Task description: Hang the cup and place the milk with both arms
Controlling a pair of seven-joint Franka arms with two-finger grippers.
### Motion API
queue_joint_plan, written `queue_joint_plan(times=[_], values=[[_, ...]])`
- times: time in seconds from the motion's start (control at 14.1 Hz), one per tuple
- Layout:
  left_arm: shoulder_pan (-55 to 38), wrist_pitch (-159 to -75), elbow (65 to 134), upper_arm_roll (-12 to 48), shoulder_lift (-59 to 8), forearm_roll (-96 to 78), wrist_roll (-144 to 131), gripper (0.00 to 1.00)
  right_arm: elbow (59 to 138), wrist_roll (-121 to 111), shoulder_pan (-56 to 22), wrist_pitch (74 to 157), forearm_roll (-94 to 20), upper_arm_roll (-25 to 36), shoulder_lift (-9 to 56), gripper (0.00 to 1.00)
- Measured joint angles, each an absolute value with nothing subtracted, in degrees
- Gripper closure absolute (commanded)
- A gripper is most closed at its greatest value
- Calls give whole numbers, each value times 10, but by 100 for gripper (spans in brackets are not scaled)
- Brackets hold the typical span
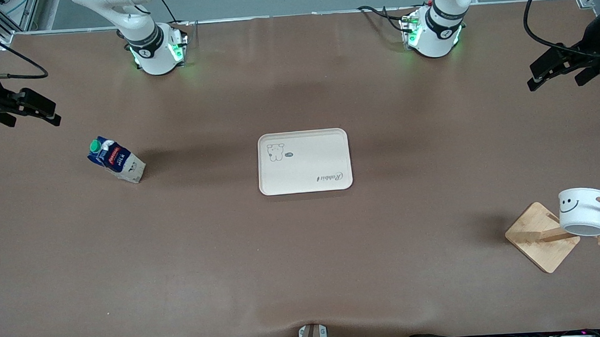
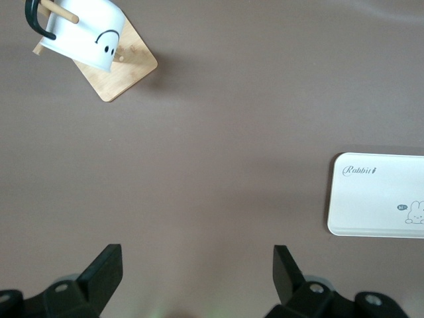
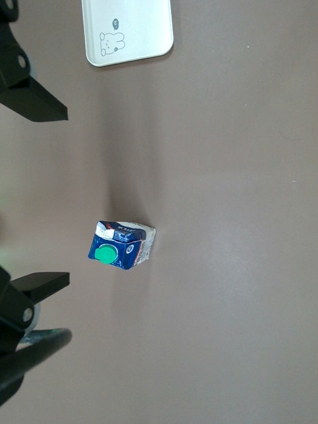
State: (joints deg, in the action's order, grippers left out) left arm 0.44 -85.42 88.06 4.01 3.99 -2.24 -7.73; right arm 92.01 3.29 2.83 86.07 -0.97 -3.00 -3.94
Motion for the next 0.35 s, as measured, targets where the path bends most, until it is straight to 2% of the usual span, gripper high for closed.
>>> queue_joint_plan(times=[0.35], values=[[5, -847, 881, 40, 38, -22, -77, 0, 920, 33, 29, 856, -10, -29, -39, 0]])
